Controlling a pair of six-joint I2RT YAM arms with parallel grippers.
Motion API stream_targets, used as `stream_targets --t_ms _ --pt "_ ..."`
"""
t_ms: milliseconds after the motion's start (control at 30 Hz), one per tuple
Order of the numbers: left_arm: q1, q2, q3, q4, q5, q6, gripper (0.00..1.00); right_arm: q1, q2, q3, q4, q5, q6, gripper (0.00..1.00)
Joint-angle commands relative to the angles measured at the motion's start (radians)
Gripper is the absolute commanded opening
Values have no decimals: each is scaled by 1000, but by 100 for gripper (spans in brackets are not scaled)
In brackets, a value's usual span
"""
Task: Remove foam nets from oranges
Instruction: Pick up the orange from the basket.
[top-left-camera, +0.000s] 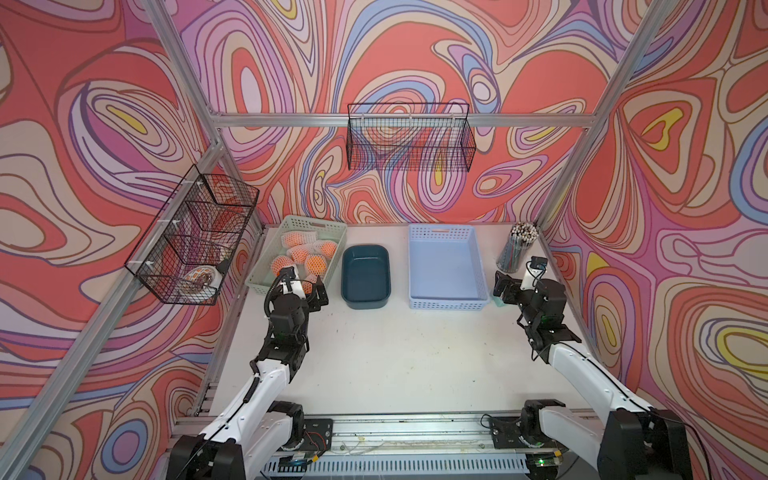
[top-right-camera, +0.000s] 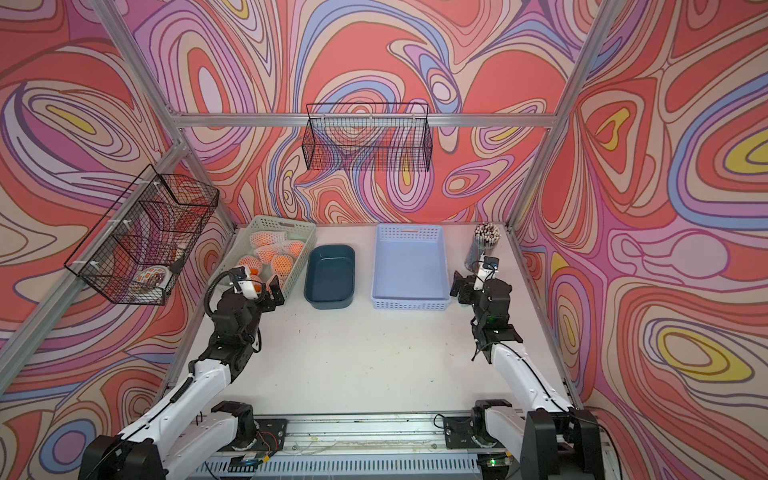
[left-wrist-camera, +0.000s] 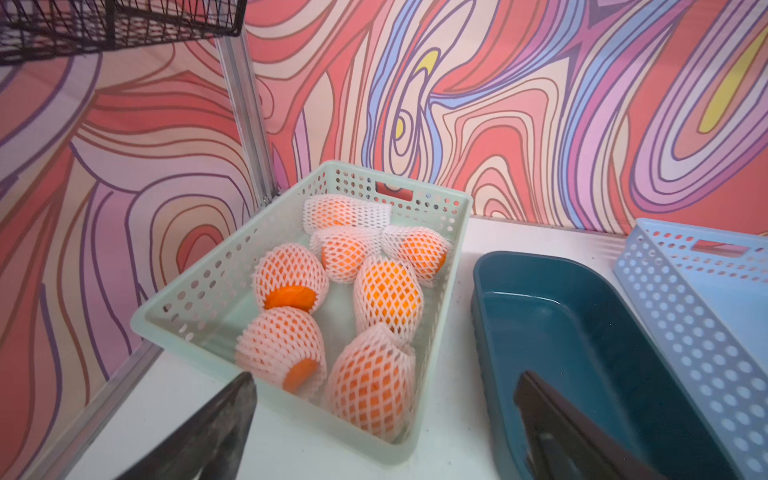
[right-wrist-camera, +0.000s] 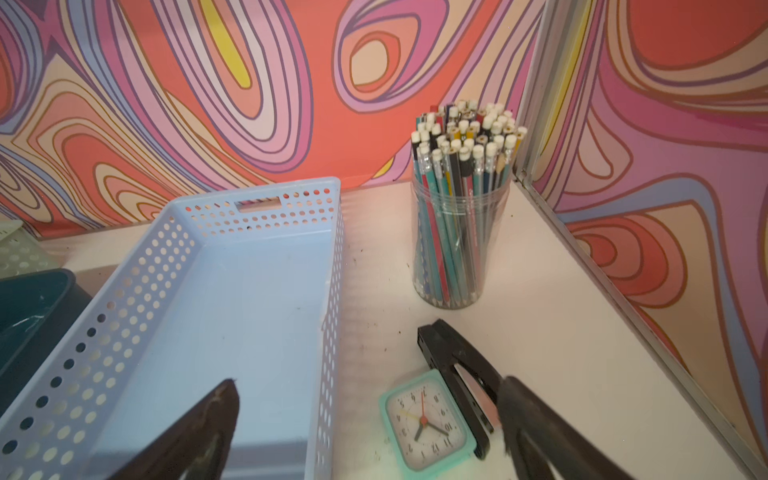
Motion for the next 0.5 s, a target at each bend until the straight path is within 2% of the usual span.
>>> stream_targets --t_ms 0,133,267,467 --pt "-13 -55 55 -313 51 -121 100 8 -42 63 -215 -17 23 98" --pt "-29 -82 177 -526 85 -191 100 14 -118 106 -318 -29 65 98" --pt "-36 -57 302 -710 116 -202 100 19 -204 119 -415 -29 87 98" --pt "-38 57 563 -944 129 -192 100 23 -231 216 -594 -52 110 98"
